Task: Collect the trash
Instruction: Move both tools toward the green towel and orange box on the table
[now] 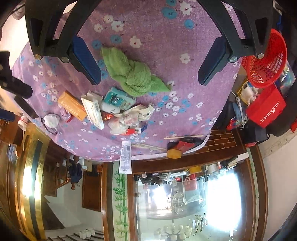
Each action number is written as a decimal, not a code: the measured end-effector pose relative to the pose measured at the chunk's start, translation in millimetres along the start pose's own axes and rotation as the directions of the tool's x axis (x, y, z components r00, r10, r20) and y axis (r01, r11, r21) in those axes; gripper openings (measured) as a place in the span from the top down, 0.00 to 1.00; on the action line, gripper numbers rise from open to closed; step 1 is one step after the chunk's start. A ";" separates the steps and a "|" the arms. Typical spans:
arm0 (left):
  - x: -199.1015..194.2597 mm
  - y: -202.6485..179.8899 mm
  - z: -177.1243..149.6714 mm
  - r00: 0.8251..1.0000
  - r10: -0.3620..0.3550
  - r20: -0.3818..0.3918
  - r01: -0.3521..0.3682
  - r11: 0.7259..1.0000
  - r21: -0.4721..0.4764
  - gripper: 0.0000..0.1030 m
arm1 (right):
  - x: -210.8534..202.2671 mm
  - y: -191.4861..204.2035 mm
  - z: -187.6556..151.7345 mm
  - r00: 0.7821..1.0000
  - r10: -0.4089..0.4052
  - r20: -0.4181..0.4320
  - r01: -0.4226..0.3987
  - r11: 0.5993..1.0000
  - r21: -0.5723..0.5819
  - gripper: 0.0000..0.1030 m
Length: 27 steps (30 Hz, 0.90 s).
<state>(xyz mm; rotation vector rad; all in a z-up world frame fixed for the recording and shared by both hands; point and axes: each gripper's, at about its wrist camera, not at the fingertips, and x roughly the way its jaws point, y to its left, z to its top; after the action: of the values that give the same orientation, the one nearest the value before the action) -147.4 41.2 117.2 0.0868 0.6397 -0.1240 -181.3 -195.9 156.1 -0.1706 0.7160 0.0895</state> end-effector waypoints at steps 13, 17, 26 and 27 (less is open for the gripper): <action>-6.3 10.9 -2.5 1.000 0.008 -0.009 -0.008 1.000 -0.030 0.00 | 7.1 5.2 -6.8 0.999 0.004 -0.041 -0.003 1.000 0.026 0.01; -7.9 13.1 -4.9 1.000 0.010 -0.017 -0.010 0.999 -0.041 0.00 | 7.1 9.5 -7.3 0.999 0.019 -0.041 -0.018 1.000 0.015 0.01; -11.6 14.5 -9.5 1.000 0.010 -0.024 -0.011 0.999 -0.039 0.00 | 5.9 16.4 -8.3 0.998 0.042 -0.048 -0.042 0.999 -0.003 0.01; -11.7 13.9 -10.5 1.000 0.012 -0.027 -0.013 0.999 -0.039 0.00 | 6.0 17.3 -8.9 0.998 0.046 -0.050 -0.046 0.999 -0.005 0.01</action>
<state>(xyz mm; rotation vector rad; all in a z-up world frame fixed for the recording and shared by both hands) -161.0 57.2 116.4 0.0543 0.6679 -0.0982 -185.0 -180.4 143.4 -0.1627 0.7699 0.1317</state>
